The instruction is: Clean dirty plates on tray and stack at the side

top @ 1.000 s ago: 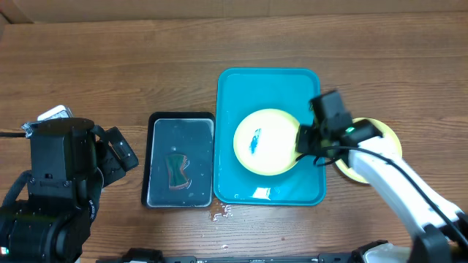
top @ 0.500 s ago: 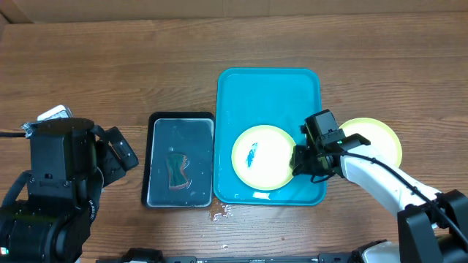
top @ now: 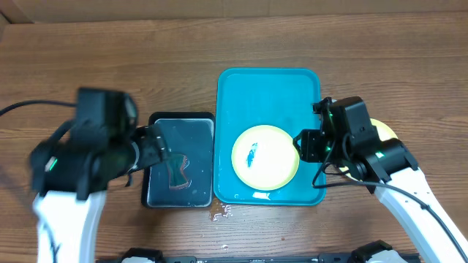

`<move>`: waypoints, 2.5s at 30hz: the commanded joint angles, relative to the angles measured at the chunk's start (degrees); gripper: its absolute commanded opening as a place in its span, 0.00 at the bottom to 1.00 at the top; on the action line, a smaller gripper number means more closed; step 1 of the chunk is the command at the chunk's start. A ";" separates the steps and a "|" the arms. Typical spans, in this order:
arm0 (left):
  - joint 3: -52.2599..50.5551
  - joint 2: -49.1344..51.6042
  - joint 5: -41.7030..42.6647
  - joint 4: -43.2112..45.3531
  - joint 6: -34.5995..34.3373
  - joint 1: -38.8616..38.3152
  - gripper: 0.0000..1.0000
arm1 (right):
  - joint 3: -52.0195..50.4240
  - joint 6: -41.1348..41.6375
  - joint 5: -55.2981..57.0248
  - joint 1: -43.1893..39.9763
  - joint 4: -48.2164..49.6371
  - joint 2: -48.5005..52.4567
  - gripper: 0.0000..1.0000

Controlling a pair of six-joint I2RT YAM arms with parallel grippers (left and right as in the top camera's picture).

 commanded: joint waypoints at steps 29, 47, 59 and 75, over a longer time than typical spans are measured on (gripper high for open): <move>-18.23 33.88 1.81 22.47 2.51 0.07 0.04 | 0.52 -0.35 1.88 0.11 -4.98 -0.52 0.41; -26.75 31.82 3.80 25.49 1.84 -2.16 0.24 | 0.52 -0.35 1.88 0.11 -5.20 -0.52 0.41; -21.99 31.41 3.91 21.42 0.83 -2.08 0.04 | 0.52 -0.37 1.88 0.11 -5.64 -0.52 0.41; -20.81 31.43 -2.12 22.34 1.77 -2.21 0.44 | 0.52 3.43 5.44 0.11 -5.97 -0.52 0.38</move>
